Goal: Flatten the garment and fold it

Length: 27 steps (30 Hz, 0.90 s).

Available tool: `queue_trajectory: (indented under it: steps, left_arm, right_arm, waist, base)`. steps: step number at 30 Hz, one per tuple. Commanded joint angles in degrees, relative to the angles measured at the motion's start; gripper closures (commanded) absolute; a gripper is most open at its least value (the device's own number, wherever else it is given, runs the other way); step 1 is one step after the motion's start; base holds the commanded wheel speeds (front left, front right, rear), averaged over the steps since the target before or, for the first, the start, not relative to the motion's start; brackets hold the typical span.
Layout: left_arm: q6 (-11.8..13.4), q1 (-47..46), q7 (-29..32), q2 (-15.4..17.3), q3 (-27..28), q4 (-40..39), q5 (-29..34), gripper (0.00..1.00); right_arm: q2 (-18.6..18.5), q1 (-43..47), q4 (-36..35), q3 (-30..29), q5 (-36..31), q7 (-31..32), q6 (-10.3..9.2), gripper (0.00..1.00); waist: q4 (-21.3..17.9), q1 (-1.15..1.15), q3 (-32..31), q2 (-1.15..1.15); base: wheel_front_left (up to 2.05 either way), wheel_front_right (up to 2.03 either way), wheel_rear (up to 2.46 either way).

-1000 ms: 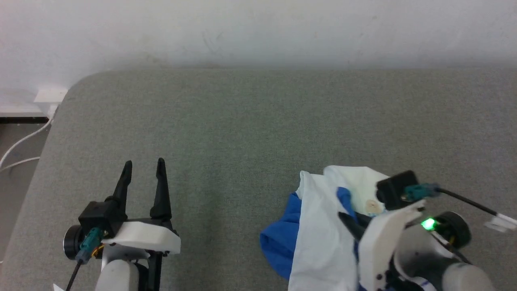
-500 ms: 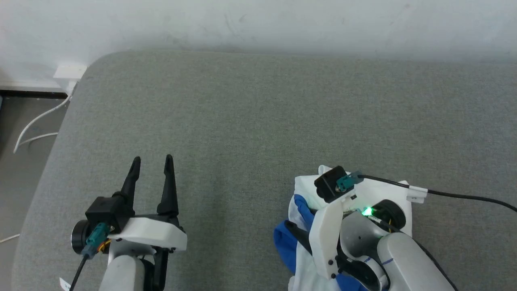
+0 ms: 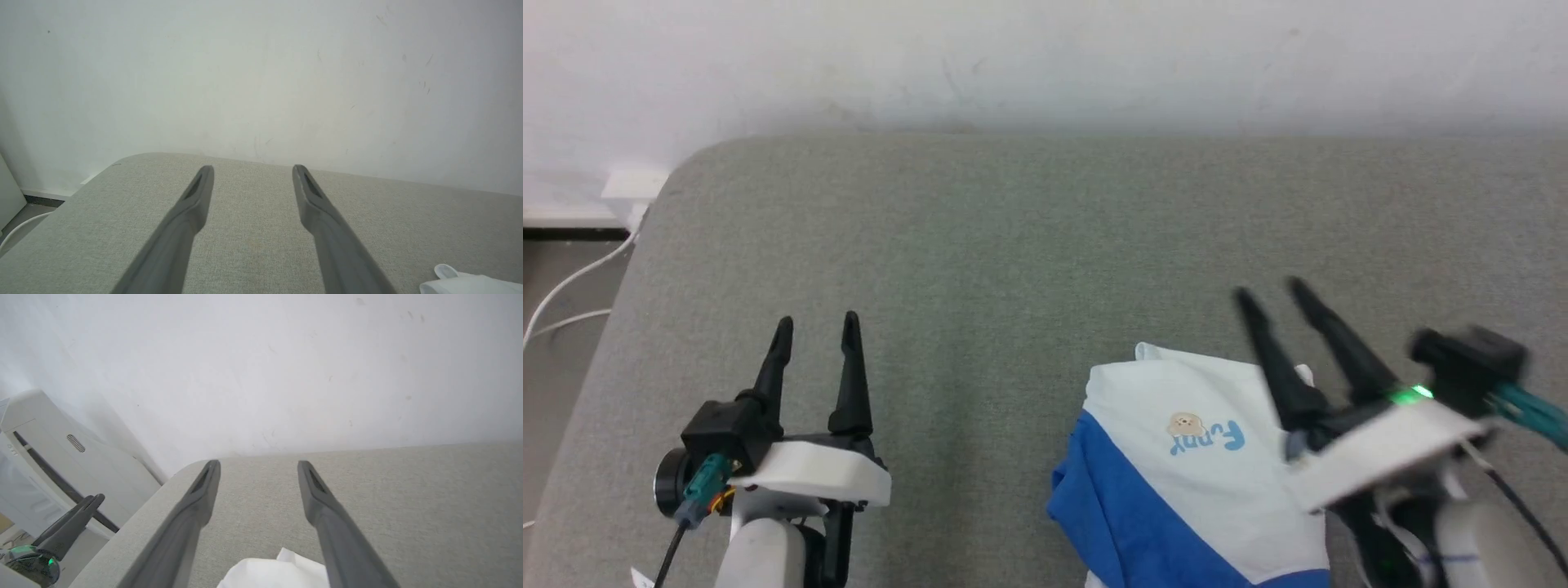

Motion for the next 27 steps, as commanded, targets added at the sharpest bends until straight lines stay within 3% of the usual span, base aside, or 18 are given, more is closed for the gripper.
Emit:
queue_trajectory:
  steps: [1,5,10,17,26,27]
  left_arm:
    - [0.09,1.04,-0.28,-0.09,0.47,-0.42,0.45,0.00]
    - [-0.02,1.63,-0.28,-0.09,0.96,-0.84,0.63,0.00]
    - [0.03,2.15,-0.28,-0.09,1.08,-1.32,0.83,0.00]
    - [0.03,1.98,-0.28,-0.09,0.74,-1.52,0.78,0.00]
    - [0.07,1.62,-0.28,-0.09,0.05,-1.28,0.48,0.00]
    - [0.07,1.59,-0.28,-0.09,0.00,-1.20,0.46,0.00]
  right_arm:
    - [-0.10,2.66,-0.27,-2.74,-0.06,-2.57,-0.05,0.00]
    - [-0.10,8.52,1.74,-8.73,-1.45,-5.31,-0.05,0.00]
    - [-0.10,13.75,7.90,-11.57,3.41,-1.71,-0.05,0.00]
    - [-0.10,13.05,16.38,-10.59,10.12,5.10,-0.05,0.00]
    - [-0.10,8.64,23.80,-7.58,11.46,12.15,-0.05,0.02]
    - [-0.10,8.31,24.28,-7.50,11.33,12.81,-0.05,0.53]
  waist:
    - [-1.08,0.01,-0.89,0.00]
    - [-1.77,0.01,-1.35,0.00]
    - [-2.10,0.01,-1.58,0.00]
    - [-1.45,0.01,-1.06,0.00]
    - [-0.42,0.01,-0.40,0.00]
    - [-0.29,0.01,-0.41,0.00]
  base:
    - [0.00,0.00,0.00]
    - [0.00,0.00,0.00]
    - [0.00,0.00,0.00]
    - [0.00,0.00,0.00]
    - [0.00,0.00,0.00]
    - [0.00,0.00,0.00]
